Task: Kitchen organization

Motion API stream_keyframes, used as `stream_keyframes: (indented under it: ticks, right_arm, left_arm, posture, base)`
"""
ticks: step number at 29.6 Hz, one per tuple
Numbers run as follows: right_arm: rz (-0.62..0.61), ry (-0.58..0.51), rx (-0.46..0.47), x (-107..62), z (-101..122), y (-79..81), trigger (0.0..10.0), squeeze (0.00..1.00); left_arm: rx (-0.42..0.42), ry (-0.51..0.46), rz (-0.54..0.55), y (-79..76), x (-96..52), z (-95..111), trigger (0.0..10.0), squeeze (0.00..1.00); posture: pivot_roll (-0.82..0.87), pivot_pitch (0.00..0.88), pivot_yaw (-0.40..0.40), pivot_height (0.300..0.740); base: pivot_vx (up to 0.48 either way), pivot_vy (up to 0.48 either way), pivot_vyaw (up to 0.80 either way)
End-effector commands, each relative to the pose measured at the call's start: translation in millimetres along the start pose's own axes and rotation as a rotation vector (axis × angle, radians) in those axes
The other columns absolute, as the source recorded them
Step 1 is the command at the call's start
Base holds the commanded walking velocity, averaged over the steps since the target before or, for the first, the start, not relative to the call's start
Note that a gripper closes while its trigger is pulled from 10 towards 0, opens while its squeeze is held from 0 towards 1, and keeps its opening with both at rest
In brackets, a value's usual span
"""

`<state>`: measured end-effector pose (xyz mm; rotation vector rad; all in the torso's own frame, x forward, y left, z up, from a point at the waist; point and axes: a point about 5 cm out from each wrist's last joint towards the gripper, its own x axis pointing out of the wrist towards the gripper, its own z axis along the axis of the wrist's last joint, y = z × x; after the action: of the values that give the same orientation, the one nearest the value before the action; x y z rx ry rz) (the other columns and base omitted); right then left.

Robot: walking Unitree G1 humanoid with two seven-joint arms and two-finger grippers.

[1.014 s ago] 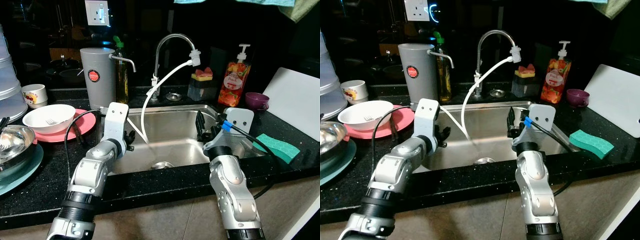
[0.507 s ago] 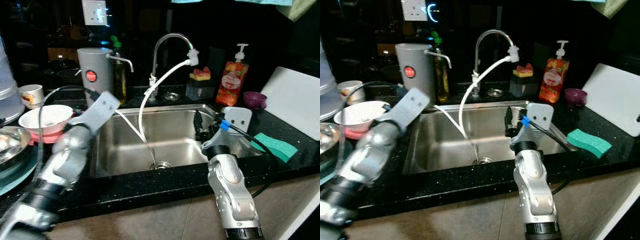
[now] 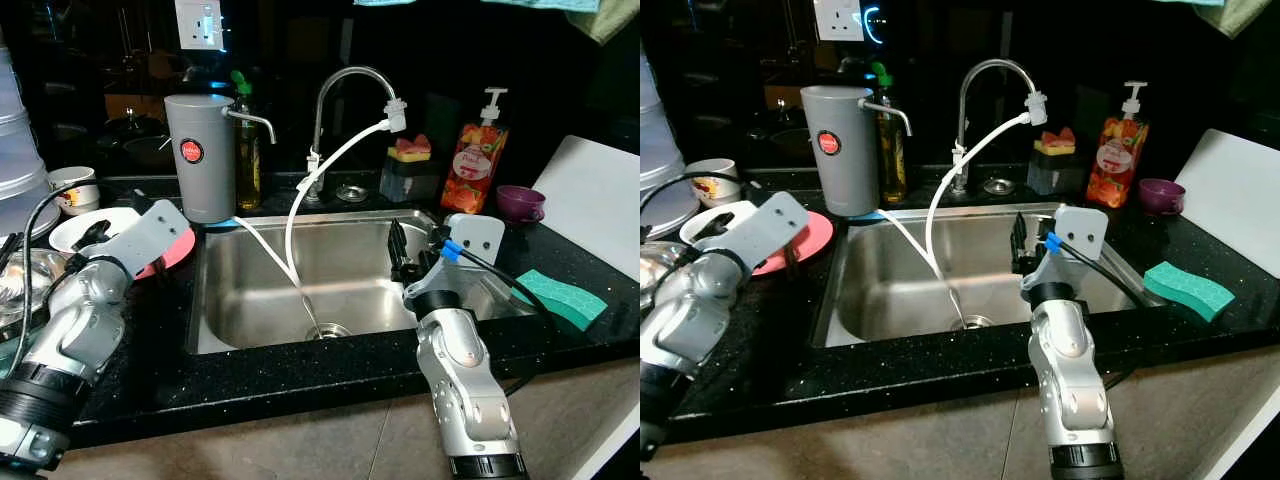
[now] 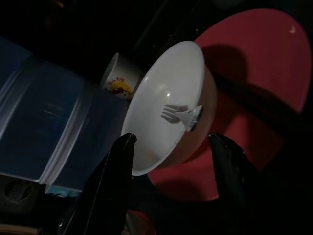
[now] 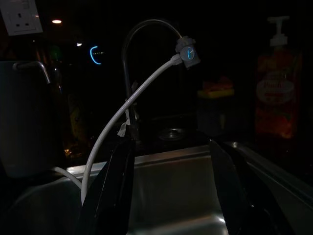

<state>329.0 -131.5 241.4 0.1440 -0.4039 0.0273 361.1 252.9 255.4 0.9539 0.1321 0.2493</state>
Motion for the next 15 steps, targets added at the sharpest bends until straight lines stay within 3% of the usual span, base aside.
stream_keyframes:
  ticks: [1,12,13,15]
  right_arm:
    - [0.002,-0.003,-0.003,1.4,0,0.0,10.0,0.00]
    - [0.002,-0.012,0.001,3.0,2,1.5,10.0,0.00]
    - [0.001,-0.012,0.001,2.9,2,1.3,10.0,0.00]
    - [-0.001,-0.012,0.002,2.7,2,1.3,10.0,0.00]
  left_arm:
    - [-0.012,-0.009,-0.023,-1.1,4.3,4,10.0,0.00]
    - [0.067,-0.029,-0.075,-6.4,22.5,7,10.0,0.00]
    - [0.062,-0.030,-0.088,-7.2,23.7,6,8.7,0.00]
    - [0.056,-0.017,-0.098,-8.7,26.2,2,8.4,0.00]
  posture:
    - [0.18,0.007,-0.066,0.740]
    - [0.17,0.003,-0.062,0.740]
    - [0.17,0.003,-0.061,0.740]
    - [0.17,0.003,-0.061,0.740]
  base:
    - [0.000,0.000,0.00]
    - [0.000,0.000,0.00]
    - [0.000,0.000,0.00]
    - [0.000,0.000,0.00]
